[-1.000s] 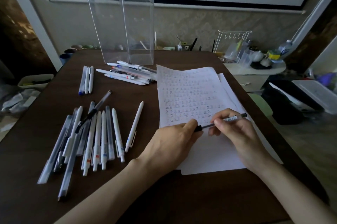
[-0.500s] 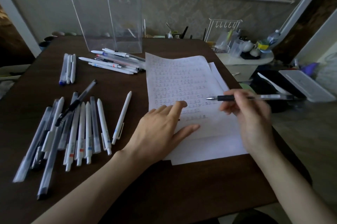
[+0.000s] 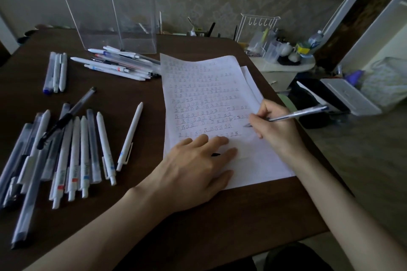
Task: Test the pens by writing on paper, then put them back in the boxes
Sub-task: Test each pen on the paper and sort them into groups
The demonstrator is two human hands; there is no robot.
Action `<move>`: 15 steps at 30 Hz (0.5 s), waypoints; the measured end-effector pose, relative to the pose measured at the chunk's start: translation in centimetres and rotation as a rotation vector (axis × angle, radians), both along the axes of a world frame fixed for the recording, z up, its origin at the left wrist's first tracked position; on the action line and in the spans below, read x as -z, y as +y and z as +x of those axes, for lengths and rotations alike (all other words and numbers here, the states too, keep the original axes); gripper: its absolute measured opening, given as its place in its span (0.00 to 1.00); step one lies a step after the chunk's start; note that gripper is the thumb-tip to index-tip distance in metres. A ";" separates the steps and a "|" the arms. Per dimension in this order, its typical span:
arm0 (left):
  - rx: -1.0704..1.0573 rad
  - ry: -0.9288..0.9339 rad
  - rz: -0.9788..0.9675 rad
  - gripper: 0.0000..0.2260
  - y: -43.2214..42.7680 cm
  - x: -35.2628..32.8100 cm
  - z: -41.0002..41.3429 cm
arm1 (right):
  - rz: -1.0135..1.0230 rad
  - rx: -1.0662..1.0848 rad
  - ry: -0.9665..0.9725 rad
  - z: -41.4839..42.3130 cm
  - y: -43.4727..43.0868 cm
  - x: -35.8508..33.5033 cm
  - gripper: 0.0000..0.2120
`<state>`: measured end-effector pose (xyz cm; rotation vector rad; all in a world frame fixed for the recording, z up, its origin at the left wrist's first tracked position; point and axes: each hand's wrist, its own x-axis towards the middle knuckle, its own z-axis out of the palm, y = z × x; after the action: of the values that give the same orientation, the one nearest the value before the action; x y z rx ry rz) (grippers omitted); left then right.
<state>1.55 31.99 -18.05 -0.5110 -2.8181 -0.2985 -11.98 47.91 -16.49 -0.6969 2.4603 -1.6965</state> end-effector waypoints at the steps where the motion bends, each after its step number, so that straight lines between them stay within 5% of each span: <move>1: 0.005 0.003 -0.003 0.21 0.1 0.0 0.1 | -0.008 0.015 -0.002 -0.1 0.0 0.2 0.15; 15: -0.008 -0.024 0.005 0.22 0.8 0.0 0.1 | 0.037 -0.030 0.073 -0.4 0.0 1.0 0.15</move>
<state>1.65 32.83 -18.01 -0.4983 -2.8408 -0.3126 -12.37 47.91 -17.46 -0.8015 2.5089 -1.6396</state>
